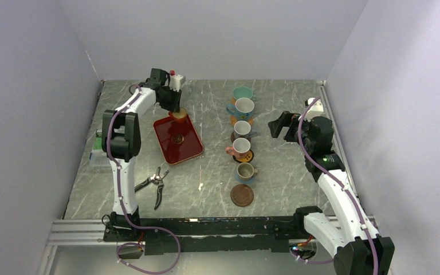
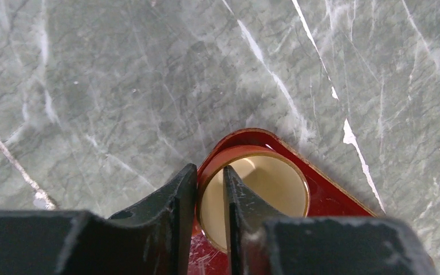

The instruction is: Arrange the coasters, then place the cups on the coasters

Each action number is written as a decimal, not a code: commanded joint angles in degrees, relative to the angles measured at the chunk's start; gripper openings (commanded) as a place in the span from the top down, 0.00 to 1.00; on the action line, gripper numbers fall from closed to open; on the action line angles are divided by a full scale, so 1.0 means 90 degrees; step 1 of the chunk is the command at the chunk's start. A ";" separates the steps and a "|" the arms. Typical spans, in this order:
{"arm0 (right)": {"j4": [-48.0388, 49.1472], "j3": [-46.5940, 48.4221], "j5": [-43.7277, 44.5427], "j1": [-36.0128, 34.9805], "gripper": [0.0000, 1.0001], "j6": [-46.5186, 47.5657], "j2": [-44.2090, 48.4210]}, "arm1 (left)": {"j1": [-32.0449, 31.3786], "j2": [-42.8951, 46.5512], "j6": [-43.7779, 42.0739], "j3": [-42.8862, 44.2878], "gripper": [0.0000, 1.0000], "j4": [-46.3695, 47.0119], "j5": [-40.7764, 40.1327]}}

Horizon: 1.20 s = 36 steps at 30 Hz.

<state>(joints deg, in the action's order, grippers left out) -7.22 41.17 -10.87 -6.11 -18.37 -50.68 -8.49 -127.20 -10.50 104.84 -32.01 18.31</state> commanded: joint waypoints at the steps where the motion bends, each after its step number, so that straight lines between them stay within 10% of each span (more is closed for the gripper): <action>1: 0.0270 0.0007 -0.0062 -0.0019 0.00 0.0094 0.0053 | -0.0135 -0.0037 -0.0160 0.0182 0.73 0.0074 -0.0174; 14: 0.0292 -0.0020 -0.0077 -0.0016 0.00 0.0093 0.0052 | -0.0211 0.0451 -0.0381 -0.0379 0.97 0.0272 -0.0523; 36: 0.0324 -0.0027 -0.0094 -0.0015 0.00 0.0076 0.0104 | -0.0836 0.3364 0.1091 -0.1883 0.97 -0.0222 -0.2122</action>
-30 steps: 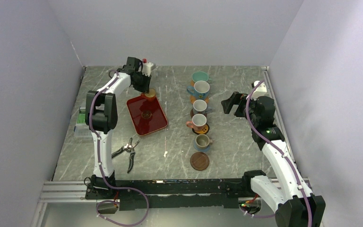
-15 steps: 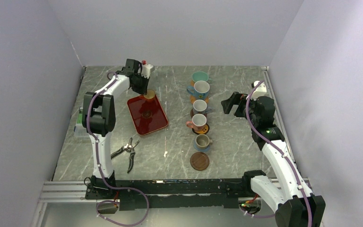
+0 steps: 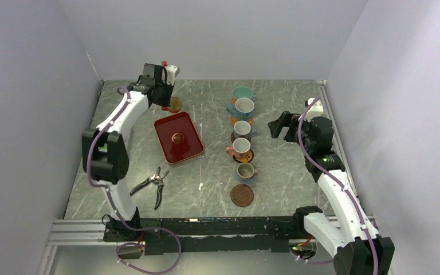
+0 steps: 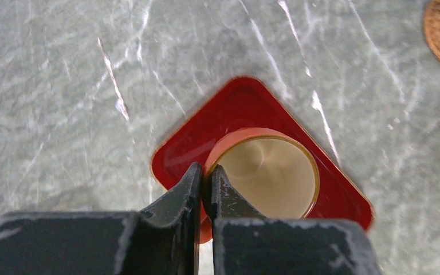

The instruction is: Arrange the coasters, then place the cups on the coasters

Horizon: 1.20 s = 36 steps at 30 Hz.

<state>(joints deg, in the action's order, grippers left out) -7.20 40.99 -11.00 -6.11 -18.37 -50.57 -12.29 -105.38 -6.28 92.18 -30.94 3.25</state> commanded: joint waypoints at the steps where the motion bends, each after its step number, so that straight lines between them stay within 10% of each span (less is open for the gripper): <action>1: 0.0322 -0.0007 -0.0099 -0.0015 0.00 0.0073 0.0091 | -0.0537 0.1124 0.0694 -0.0639 0.97 -0.0489 -0.0719; 14: 0.0323 0.0027 -0.0011 -0.0023 0.00 0.0096 0.0101 | -0.3632 0.2325 0.3418 -0.1645 0.97 -0.2512 -0.2078; 23: 0.0195 0.0100 0.0182 -0.0015 0.00 0.0076 0.0314 | -0.5938 0.2237 0.4693 -0.2314 0.97 -0.1073 -0.2427; 36: -0.0052 0.0142 0.0487 -0.0015 0.00 0.0046 0.0688 | -0.6593 0.1415 0.4683 -0.2332 0.97 0.0254 -0.2335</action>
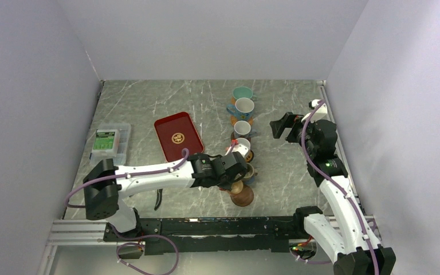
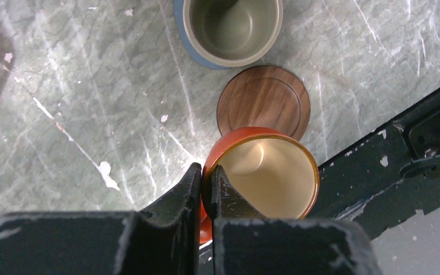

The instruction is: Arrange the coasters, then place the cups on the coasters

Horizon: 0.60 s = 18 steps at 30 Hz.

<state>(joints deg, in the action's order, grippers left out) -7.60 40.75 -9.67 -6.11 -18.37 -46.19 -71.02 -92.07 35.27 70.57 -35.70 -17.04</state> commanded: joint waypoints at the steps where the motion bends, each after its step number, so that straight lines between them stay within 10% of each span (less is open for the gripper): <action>1: -0.0023 0.0158 0.0404 -0.0015 0.00 0.0049 0.0238 | -0.0067 -0.0085 0.0053 0.0011 0.97 0.0932 -0.0029; 18: 0.0096 0.0017 0.0366 -0.0022 0.00 0.0091 0.0503 | -0.0145 -0.0711 -0.0217 -0.0150 0.97 0.1434 0.0600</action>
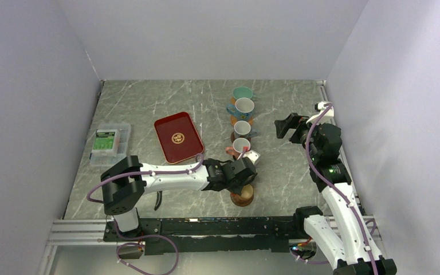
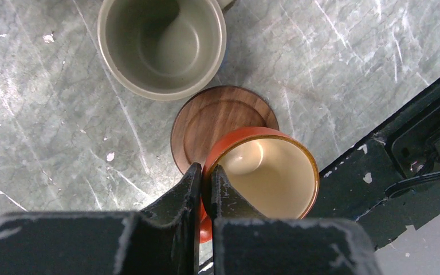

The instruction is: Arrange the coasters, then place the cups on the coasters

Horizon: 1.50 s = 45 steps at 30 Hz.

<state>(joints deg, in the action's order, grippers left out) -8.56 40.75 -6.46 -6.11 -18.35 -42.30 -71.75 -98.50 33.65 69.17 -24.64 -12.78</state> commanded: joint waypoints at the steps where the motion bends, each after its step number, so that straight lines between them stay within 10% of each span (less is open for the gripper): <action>1: 0.0213 0.0010 -0.0008 -0.0017 0.00 0.0087 0.0080 | -0.0070 -0.0016 -0.0042 -0.0001 0.97 0.0196 0.0123; 45: 0.0223 0.0014 -0.0151 -0.0015 0.00 0.0141 0.0005 | -0.0093 -0.0424 0.0251 0.0007 0.91 0.0067 -0.0078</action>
<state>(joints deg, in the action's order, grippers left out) -8.56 40.75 -6.76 -6.11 -18.04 -42.44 -72.10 -101.62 35.20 68.58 -24.60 -12.78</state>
